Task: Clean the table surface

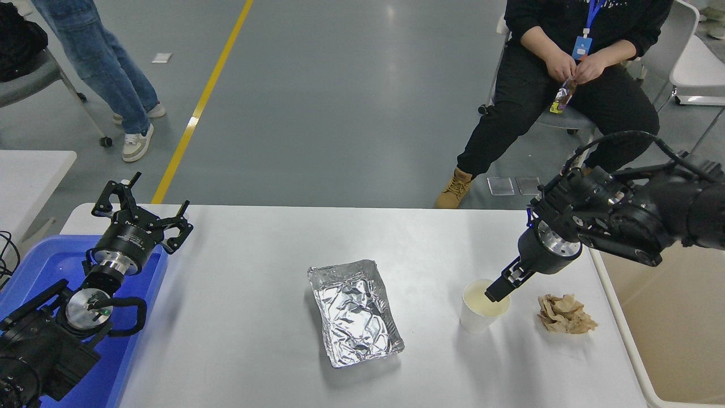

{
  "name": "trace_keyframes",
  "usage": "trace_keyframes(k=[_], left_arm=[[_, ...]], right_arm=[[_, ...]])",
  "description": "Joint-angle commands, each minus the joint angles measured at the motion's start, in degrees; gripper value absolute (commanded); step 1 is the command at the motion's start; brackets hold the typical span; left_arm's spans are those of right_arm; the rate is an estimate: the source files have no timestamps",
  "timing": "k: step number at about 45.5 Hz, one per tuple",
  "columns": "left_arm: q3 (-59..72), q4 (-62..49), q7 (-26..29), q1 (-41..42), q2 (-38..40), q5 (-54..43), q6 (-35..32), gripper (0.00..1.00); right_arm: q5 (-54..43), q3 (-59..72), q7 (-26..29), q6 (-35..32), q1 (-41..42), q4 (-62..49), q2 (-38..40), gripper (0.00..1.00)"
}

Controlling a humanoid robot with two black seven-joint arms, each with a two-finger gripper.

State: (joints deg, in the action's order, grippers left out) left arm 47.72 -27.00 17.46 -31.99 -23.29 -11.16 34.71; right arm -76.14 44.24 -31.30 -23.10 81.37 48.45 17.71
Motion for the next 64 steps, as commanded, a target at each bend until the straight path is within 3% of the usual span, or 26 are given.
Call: trace_keyframes(k=[1,7,10,20,33,44,52,64], left_arm=[[0.0,0.02,0.03,0.0,0.0,0.0,0.01,1.0],[0.0,0.02,0.03,0.0,0.0,0.0,0.01,1.0],[0.0,-0.07,0.03,0.0,0.0,0.0,0.01,1.0],[0.0,0.02,0.03,0.0,0.0,0.0,0.01,1.0],[0.0,0.02,-0.06,0.0,0.0,0.0,0.01,1.0],[0.0,0.02,0.03,0.0,0.0,0.0,0.01,1.0],[0.0,0.02,0.03,0.0,0.0,0.0,0.01,1.0],[0.0,-0.07,0.03,0.0,0.0,0.0,0.01,1.0]], right_arm=[[-0.5,0.32,0.01,2.18,-3.05,-2.74,-0.13,0.82],[-0.5,0.32,0.01,3.06,-4.2,-4.77,-0.13,0.77],[-0.5,0.32,0.01,3.5,-4.37,-5.03,-0.22,0.69],[-0.5,0.32,-0.08,4.21,-5.34,-7.49,-0.74,0.56],[-0.41,0.23,-0.17,4.65,-5.78,-7.84,-0.83,0.53],[-0.41,0.23,-0.25,4.82,-6.13,-7.67,-0.92,0.38],[-0.85,1.37,-1.83,4.91,-6.04,-7.4,-0.92,0.01],[-0.85,2.16,-3.24,5.0,-5.69,-7.67,-1.62,0.0]])
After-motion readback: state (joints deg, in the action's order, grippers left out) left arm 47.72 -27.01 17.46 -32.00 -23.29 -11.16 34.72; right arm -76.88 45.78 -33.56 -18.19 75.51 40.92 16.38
